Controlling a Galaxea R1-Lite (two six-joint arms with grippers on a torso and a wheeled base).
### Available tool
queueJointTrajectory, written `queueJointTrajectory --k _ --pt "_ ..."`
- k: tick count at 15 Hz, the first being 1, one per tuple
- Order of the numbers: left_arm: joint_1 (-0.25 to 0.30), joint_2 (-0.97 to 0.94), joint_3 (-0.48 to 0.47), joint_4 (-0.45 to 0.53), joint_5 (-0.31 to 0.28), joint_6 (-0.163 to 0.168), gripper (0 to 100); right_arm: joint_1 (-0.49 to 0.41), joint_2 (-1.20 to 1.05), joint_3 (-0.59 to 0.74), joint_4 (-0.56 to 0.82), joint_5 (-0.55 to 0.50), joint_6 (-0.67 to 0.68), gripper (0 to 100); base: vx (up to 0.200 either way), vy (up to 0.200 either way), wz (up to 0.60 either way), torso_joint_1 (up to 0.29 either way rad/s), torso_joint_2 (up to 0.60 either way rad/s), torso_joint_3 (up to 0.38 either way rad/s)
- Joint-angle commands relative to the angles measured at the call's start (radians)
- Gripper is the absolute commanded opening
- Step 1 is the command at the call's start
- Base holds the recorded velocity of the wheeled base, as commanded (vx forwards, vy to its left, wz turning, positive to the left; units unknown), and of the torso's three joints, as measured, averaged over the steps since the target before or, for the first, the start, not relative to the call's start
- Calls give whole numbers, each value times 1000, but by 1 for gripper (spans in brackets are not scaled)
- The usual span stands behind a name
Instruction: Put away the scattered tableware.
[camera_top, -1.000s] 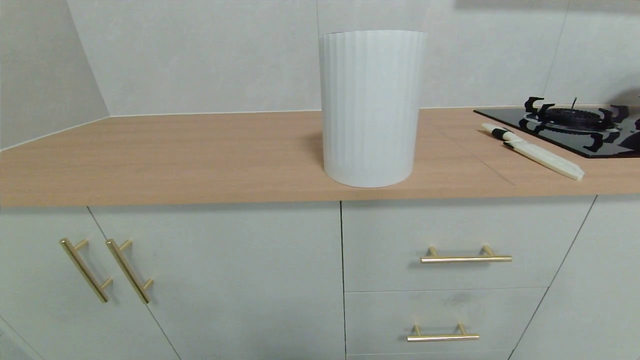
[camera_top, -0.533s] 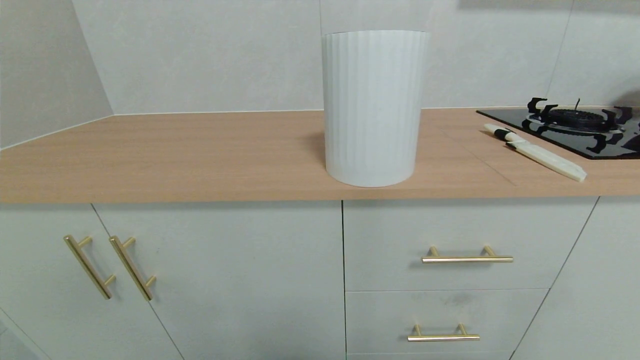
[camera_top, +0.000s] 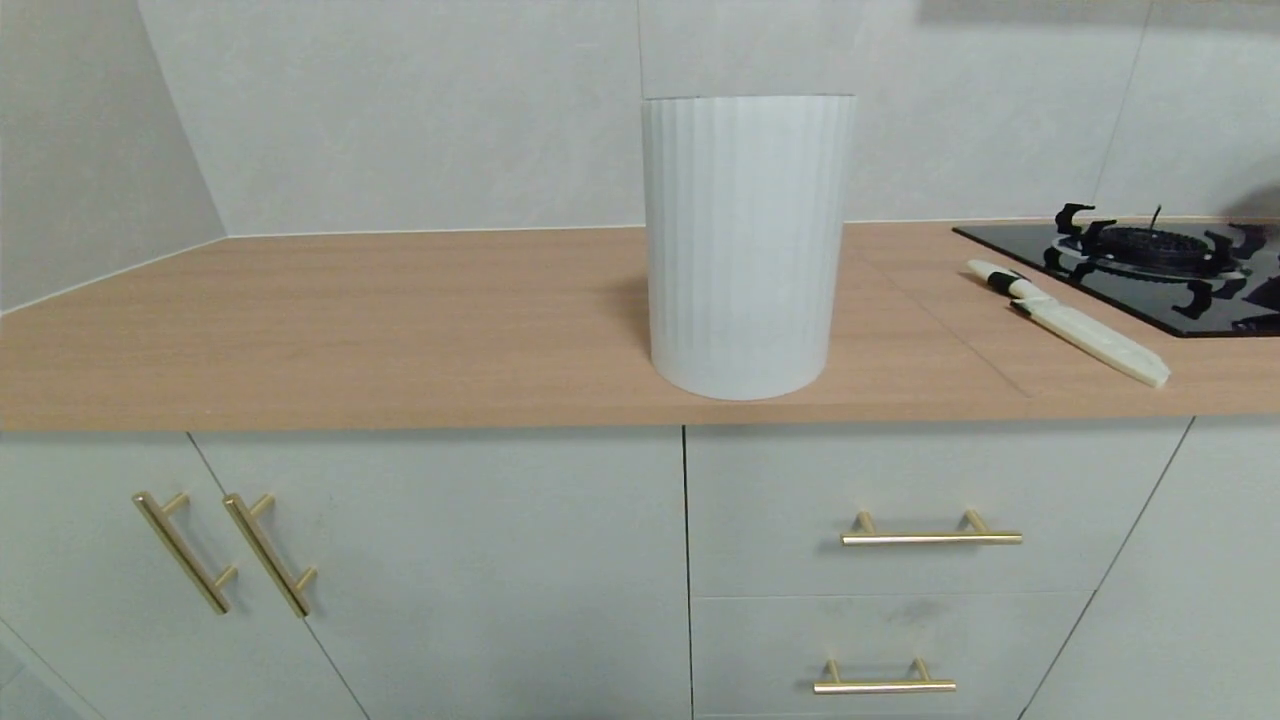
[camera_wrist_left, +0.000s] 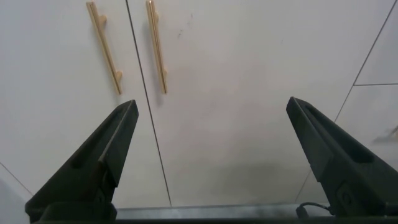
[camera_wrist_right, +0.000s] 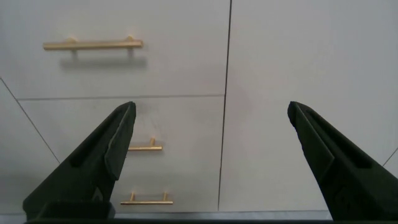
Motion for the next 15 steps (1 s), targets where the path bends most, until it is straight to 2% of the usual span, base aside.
queueJointTrajectory --k 1,15 --pt "0 0 0 0 0 0 100 1 1 0 0 0 0 100 0 0 0 188 -486 -295" --pt "0 0 0 0 0 0 100 1 1 0 0 0 0 100 0 0 0 191 -485 -284"
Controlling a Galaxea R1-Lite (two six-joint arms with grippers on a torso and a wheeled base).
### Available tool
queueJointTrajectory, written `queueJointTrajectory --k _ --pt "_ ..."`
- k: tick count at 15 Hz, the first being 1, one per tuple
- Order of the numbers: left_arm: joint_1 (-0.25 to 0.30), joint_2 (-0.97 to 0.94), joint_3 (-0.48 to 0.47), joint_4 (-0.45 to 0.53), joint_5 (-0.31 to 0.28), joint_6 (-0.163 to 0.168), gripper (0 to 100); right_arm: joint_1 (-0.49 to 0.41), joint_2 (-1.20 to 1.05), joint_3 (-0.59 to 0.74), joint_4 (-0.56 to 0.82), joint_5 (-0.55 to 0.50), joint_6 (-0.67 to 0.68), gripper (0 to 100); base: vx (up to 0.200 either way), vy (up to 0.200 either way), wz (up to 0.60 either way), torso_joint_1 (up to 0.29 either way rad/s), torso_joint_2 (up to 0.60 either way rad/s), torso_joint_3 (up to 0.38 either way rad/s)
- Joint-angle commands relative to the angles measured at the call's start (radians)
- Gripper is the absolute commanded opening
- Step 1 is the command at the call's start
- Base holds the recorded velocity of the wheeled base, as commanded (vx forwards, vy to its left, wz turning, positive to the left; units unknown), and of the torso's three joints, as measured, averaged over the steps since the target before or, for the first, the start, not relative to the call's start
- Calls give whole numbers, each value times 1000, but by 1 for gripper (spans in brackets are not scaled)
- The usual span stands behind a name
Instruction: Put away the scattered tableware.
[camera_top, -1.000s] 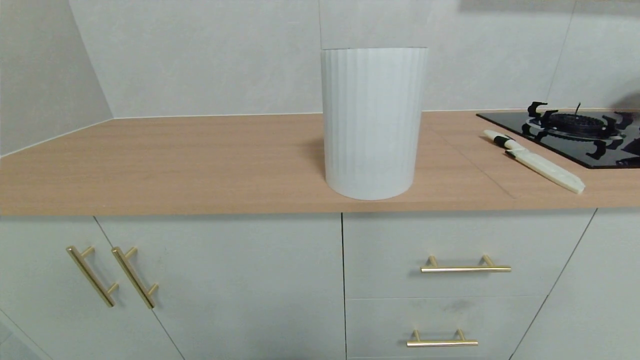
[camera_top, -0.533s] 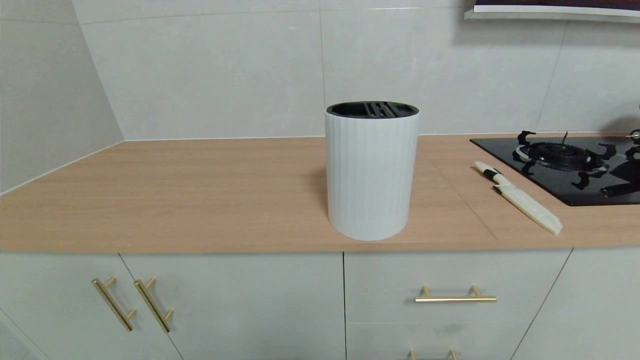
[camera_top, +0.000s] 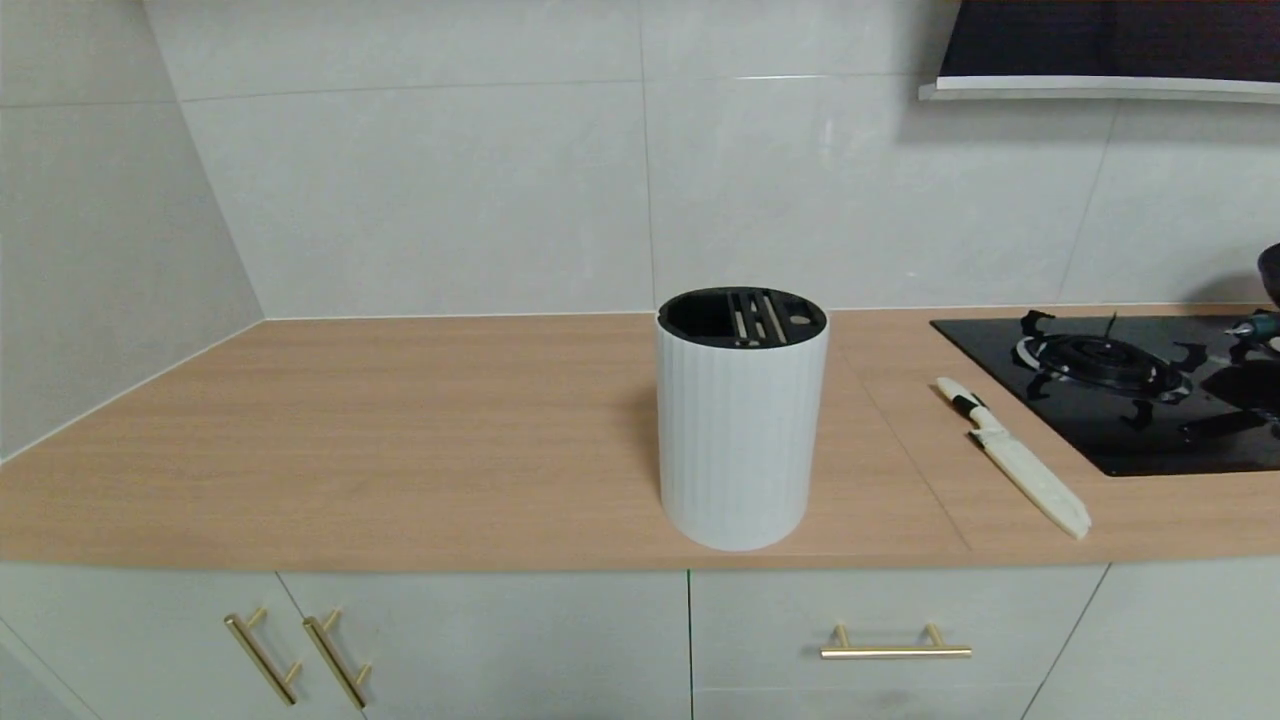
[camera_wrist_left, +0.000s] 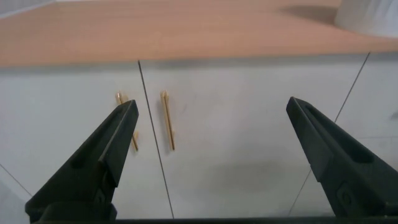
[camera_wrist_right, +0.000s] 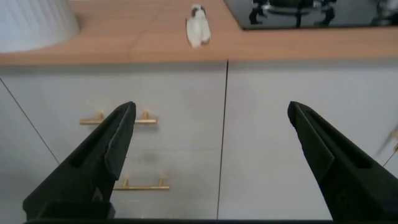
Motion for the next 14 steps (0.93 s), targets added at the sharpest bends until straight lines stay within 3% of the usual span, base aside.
queueJointTrajectory --k 1,14 --pt "0 0 0 0 0 0 100 1 1 0 0 0 0 100 0 0 0 232 -496 -281" --pt "0 0 0 0 0 0 100 1 1 0 0 0 0 100 0 0 0 255 -554 -297"
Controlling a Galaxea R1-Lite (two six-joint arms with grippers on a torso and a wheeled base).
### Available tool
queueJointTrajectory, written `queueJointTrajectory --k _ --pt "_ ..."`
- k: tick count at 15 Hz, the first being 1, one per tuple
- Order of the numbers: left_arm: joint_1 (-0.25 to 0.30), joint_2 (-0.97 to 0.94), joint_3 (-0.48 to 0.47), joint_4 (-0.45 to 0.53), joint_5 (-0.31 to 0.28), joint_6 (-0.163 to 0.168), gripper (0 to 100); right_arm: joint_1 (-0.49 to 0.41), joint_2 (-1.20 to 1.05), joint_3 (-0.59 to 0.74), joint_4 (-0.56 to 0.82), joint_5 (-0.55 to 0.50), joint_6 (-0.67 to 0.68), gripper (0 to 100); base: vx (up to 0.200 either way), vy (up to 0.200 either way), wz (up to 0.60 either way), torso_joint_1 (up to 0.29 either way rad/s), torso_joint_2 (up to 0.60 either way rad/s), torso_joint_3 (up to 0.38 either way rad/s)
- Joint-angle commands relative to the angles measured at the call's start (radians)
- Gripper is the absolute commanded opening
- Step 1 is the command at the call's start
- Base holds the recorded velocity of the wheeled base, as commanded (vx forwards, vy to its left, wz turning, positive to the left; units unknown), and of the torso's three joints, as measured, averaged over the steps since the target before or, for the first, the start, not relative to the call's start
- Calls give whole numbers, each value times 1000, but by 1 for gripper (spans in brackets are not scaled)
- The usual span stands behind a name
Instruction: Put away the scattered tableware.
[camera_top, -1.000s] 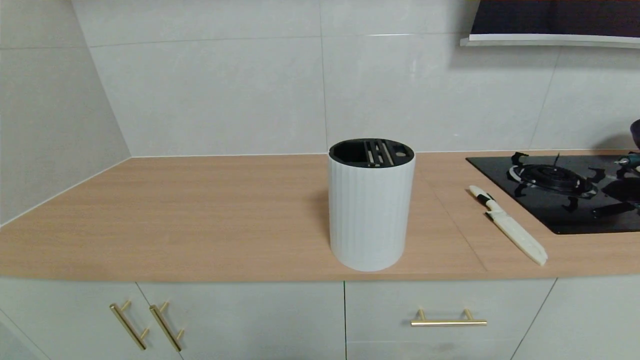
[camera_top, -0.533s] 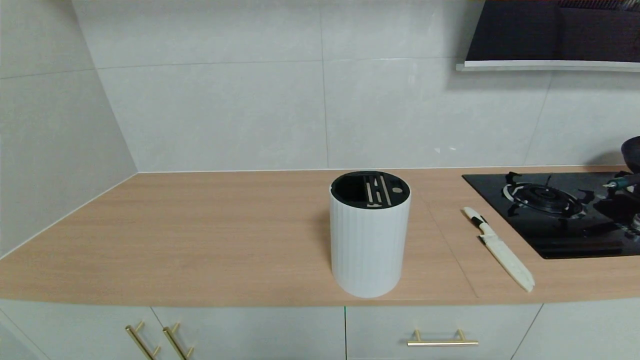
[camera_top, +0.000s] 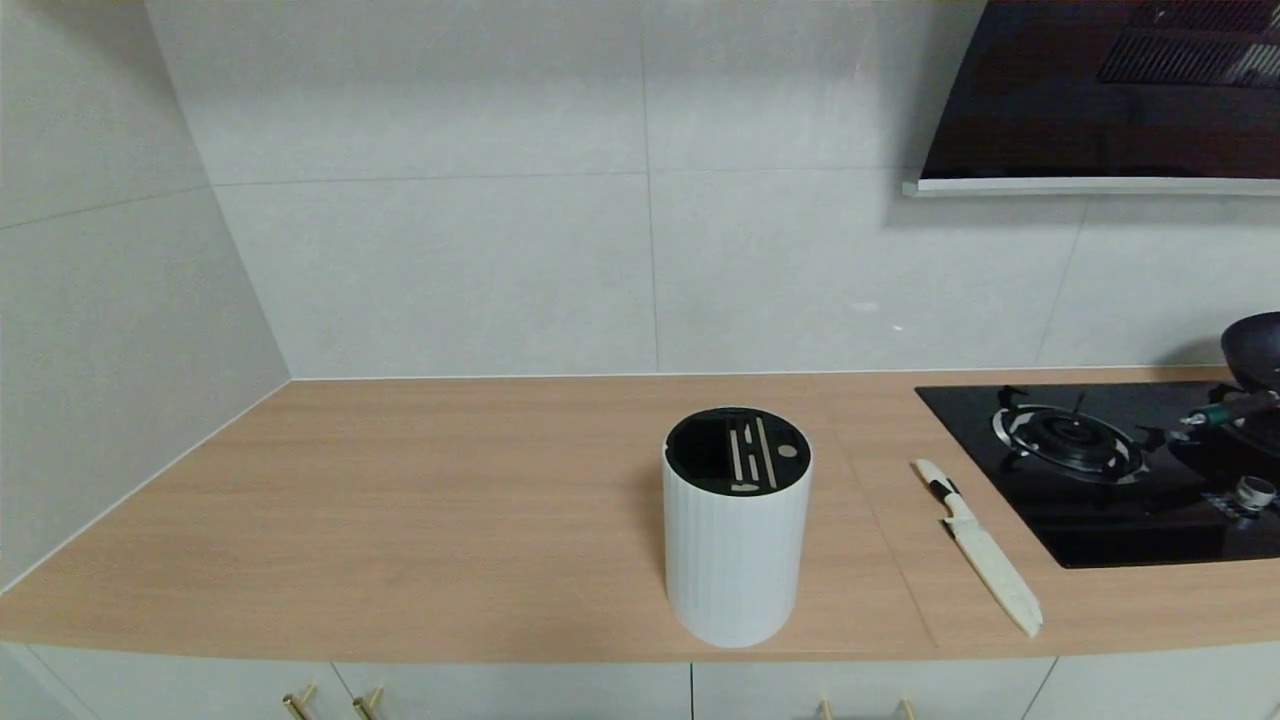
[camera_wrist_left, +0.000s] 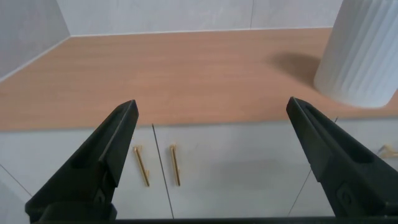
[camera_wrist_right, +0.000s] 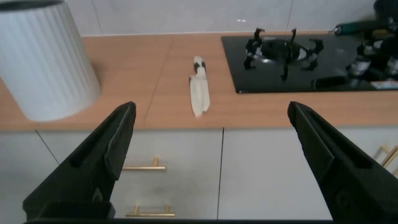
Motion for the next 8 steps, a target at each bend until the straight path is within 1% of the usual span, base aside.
queueJointTrajectory --k 1,5,6,8 --pt "0 0 0 0 0 0 100 0 1 0 0 0 0 100 0 0 0 261 -549 -300" --pt "0 0 0 0 0 0 100 0 1 0 0 0 0 100 0 0 0 209 -425 -222" --pt "0 0 0 0 0 0 100 0 1 0 0 0 2 100 0 0 0 134 -320 -149" --pt "0 0 0 0 0 0 100 0 1 0 0 0 2 100 0 0 0 25 -43 -31"
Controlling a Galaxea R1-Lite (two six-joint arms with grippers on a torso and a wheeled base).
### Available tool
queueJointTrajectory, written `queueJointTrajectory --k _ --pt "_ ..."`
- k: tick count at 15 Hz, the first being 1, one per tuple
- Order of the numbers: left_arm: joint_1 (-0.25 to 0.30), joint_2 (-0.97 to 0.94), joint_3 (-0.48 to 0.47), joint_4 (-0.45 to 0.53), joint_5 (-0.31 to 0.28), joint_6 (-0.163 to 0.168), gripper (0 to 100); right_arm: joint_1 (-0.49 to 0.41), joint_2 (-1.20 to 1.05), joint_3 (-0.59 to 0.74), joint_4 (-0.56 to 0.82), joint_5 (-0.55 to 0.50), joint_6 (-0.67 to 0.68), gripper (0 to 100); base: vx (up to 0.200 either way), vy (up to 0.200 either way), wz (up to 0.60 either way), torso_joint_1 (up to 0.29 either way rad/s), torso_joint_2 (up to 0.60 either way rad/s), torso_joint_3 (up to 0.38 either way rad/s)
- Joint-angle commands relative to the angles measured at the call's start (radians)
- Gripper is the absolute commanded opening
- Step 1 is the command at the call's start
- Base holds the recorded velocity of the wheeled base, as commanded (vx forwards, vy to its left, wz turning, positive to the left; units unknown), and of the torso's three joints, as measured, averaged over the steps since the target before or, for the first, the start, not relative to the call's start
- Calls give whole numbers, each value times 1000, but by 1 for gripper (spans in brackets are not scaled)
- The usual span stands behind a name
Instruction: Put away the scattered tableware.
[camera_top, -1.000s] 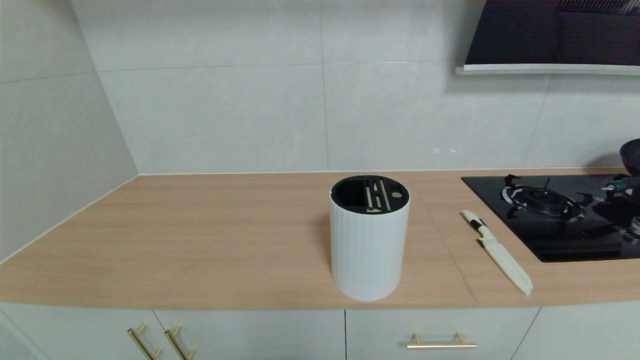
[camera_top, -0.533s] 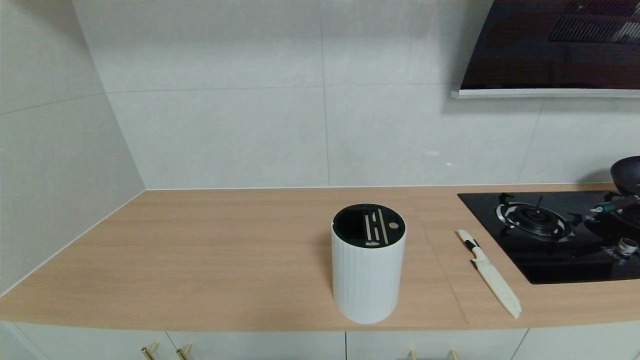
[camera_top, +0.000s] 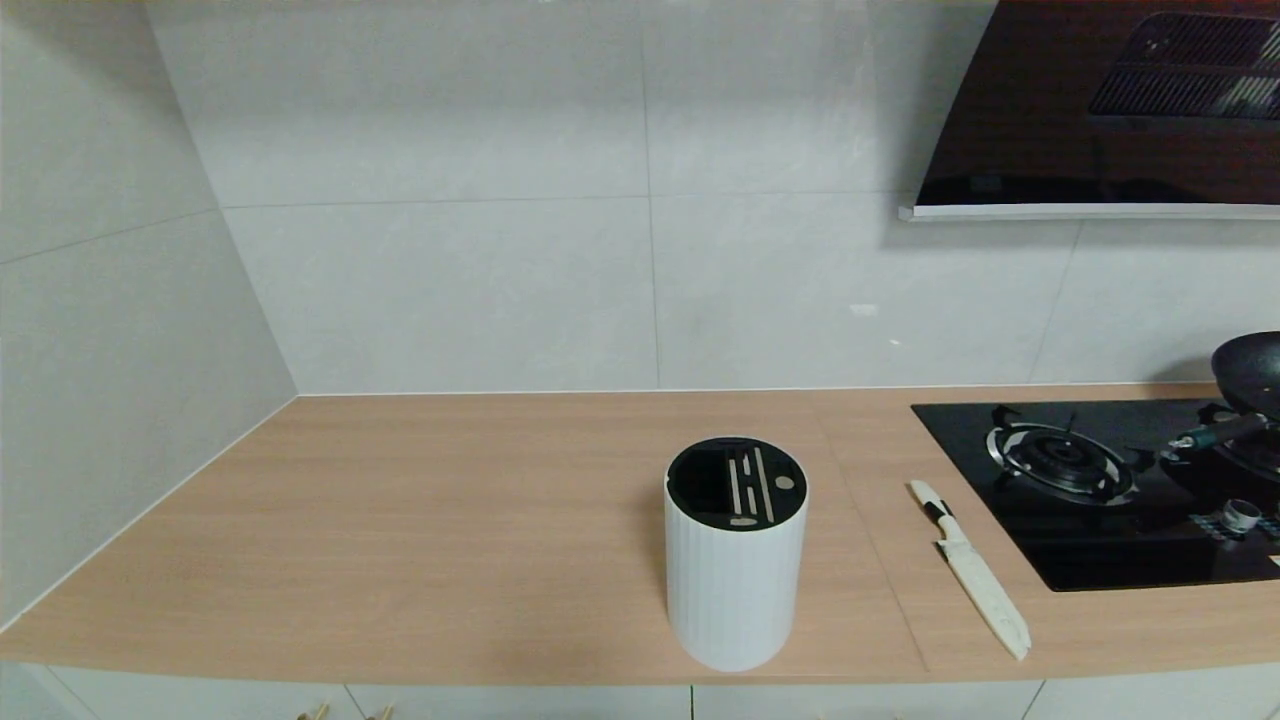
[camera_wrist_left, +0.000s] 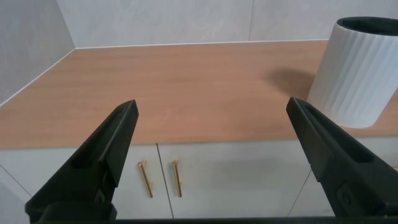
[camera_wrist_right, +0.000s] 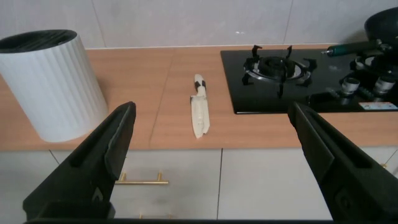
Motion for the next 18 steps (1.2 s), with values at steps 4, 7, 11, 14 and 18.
queueJointTrajectory --k 4,7,11,14,18 --pt "0 0 0 0 0 0 100 0 1 0 0 0 0 100 0 0 0 0 0 0" --pt "0 0 0 0 0 0 100 0 1 0 0 0 -11 100 0 0 0 0 0 0" --pt "0 0 0 0 0 0 100 8 32 -141 -22 11 -29 100 0 0 0 0 0 0" --pt "0 0 0 0 0 0 100 67 322 -275 6 45 -28 100 0 0 0 0 0 0" --pt "0 0 0 0 0 0 100 72 742 -442 8 49 -32 100 0 0 0 0 0 0"
